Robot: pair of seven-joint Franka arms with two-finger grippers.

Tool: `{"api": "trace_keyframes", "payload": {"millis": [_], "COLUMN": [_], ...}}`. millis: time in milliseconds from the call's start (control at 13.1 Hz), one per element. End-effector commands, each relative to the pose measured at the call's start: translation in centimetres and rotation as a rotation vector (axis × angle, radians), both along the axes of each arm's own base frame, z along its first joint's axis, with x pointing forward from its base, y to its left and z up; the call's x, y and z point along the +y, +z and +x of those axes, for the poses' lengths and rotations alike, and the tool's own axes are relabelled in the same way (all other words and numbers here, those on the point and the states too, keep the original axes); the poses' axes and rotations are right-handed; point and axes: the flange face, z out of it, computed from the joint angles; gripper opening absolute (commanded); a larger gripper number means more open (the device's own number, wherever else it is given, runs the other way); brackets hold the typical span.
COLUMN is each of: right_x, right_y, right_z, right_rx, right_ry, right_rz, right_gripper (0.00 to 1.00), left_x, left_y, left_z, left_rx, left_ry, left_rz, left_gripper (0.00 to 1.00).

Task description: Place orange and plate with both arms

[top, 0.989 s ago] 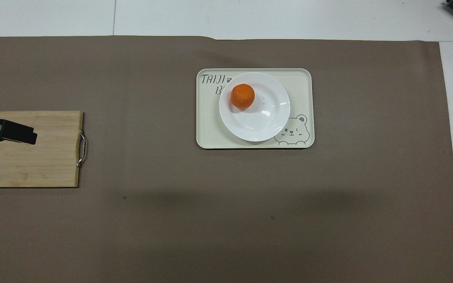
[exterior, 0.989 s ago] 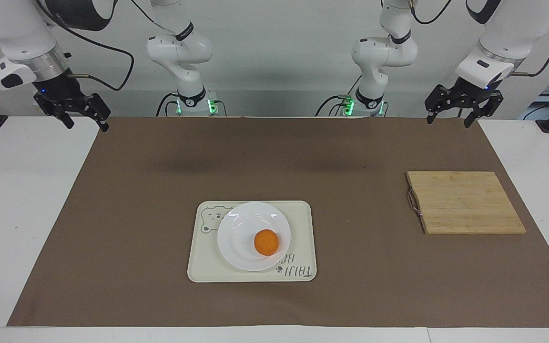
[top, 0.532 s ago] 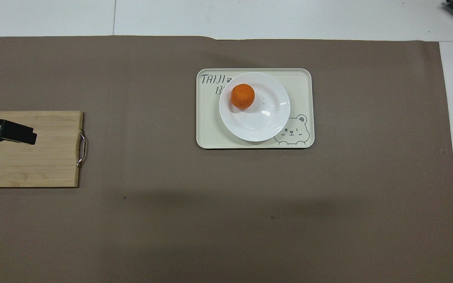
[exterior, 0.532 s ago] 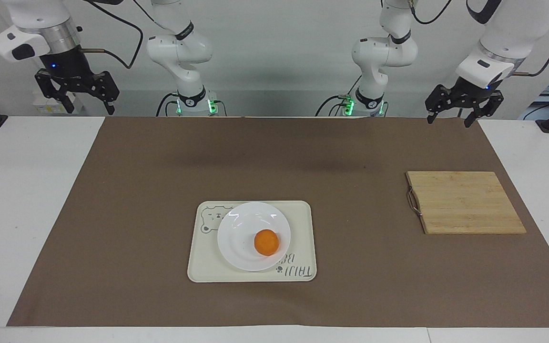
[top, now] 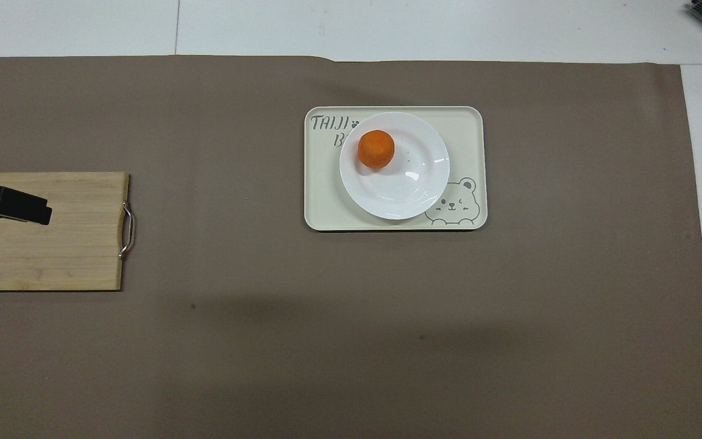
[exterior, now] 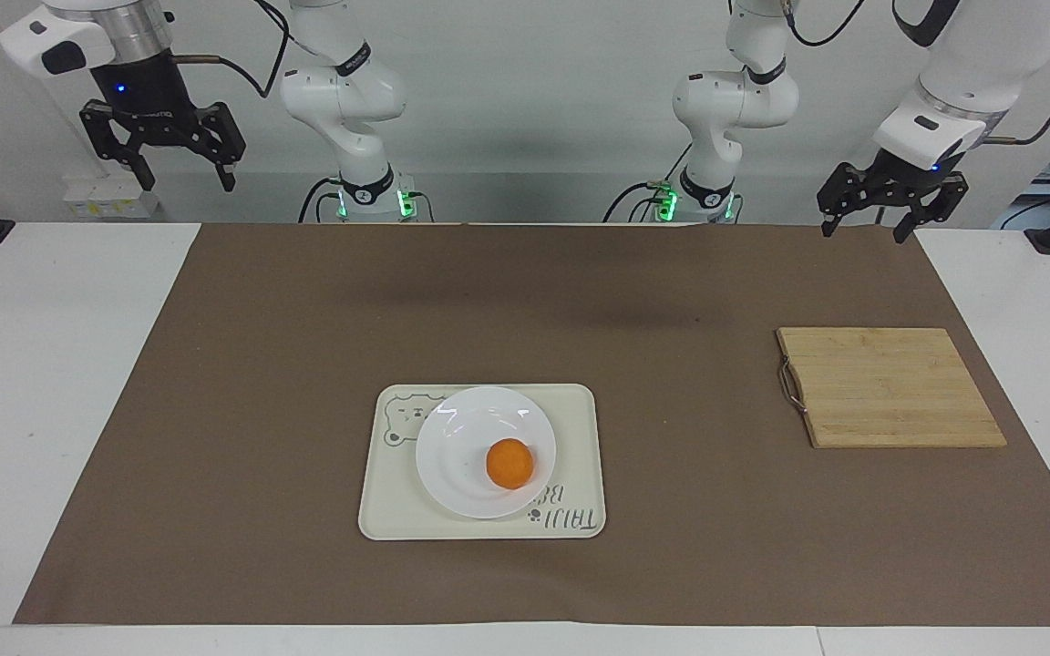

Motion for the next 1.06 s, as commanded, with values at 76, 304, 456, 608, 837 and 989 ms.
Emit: {"api": "trace_keyframes", "payload": {"millis": [76, 304, 456, 608, 837, 989], "right_x": [0.5, 0.3, 0.4, 0.4, 0.4, 0.8], "right_y": [-1.3, -1.9, -1.8, -1.8, -3.1, -3.1], "right_z": [-1.8, -1.8, -1.4, -1.4, -0.5, -0.1], "right_rx": [0.004, 0.015, -0.003, -0.008, 0.020, 0.032], "right_ry": [-0.077, -0.103, -0.113, -0.113, -0.105, -0.101], "right_rz": [0.032, 0.083, 0.083, 0.085, 0.081, 0.078], "right_gripper": [1.00, 1.00, 1.00, 1.00, 1.00, 1.00], "left_x": [0.3, 0.3, 0.3, 0.3, 0.3, 0.3], "left_y": [0.5, 0.6, 0.6, 0.6, 0.5, 0.5], "left_z": [-0.4, -0.5, -0.5, -0.5, -0.5, -0.5], "left_rx": [0.002, 0.001, 0.001, 0.001, 0.003, 0.003], "left_ry": [-0.013, -0.013, -0.013, -0.013, -0.013, -0.013], "left_rz": [0.018, 0.017, 0.015, 0.015, 0.014, 0.014], "left_gripper": [1.00, 1.00, 1.00, 1.00, 1.00, 1.00]}}
